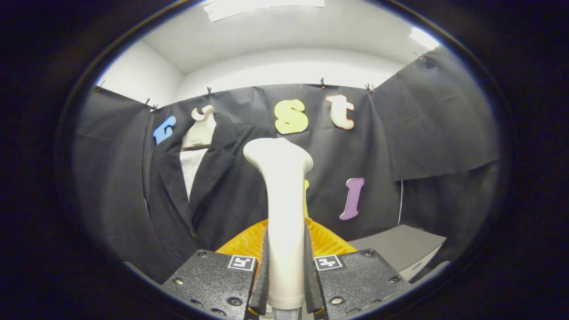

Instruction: Iron the clothes twice with a garment steamer, once on the left side and once on the right side.

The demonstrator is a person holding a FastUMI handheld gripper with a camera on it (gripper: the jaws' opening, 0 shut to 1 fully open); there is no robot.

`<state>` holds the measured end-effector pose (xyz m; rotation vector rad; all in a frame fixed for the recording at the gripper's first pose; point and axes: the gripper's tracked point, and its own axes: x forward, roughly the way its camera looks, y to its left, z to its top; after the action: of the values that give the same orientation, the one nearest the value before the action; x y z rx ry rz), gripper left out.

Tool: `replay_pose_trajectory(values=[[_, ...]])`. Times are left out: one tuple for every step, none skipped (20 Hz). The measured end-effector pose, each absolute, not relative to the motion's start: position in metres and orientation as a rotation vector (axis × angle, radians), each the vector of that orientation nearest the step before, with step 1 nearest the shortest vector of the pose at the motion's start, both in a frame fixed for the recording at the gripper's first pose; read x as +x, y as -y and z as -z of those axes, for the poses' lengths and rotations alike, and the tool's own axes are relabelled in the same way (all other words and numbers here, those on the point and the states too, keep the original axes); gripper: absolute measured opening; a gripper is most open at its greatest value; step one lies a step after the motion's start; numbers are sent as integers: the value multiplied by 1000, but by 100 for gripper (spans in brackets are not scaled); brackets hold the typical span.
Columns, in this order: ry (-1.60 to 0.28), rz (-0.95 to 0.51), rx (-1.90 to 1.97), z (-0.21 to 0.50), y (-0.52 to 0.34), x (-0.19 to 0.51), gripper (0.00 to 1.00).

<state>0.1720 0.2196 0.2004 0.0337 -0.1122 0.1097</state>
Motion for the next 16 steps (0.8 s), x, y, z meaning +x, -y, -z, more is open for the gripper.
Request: replay_pose_trajectory(values=[[135, -117, 35, -210, -231, 179, 35], [160, -128, 41, -217, -240, 185, 35], [184, -138, 47, -225, -247, 191, 35], [206, -147, 48, -232, -255, 195, 35], [233, -153, 46, -241, -263, 200, 35], [253, -155, 34, -247, -268, 204, 35], [270, -153, 27, -251, -274, 209, 35], [279, -144, 12, -250, -281, 214, 35], [283, -145, -6, -248, -289, 218, 35], [284, -149, -19, -245, -296, 220, 35], [291, -150, -25, -243, -300, 221, 35], [291, -144, -29, -240, -303, 220, 35], [282, -129, -40, -234, -303, 222, 35], [256, -113, -56, -222, -303, 225, 35], [240, -116, -59, -213, -304, 224, 35], [226, -125, -61, -204, -305, 221, 35]])
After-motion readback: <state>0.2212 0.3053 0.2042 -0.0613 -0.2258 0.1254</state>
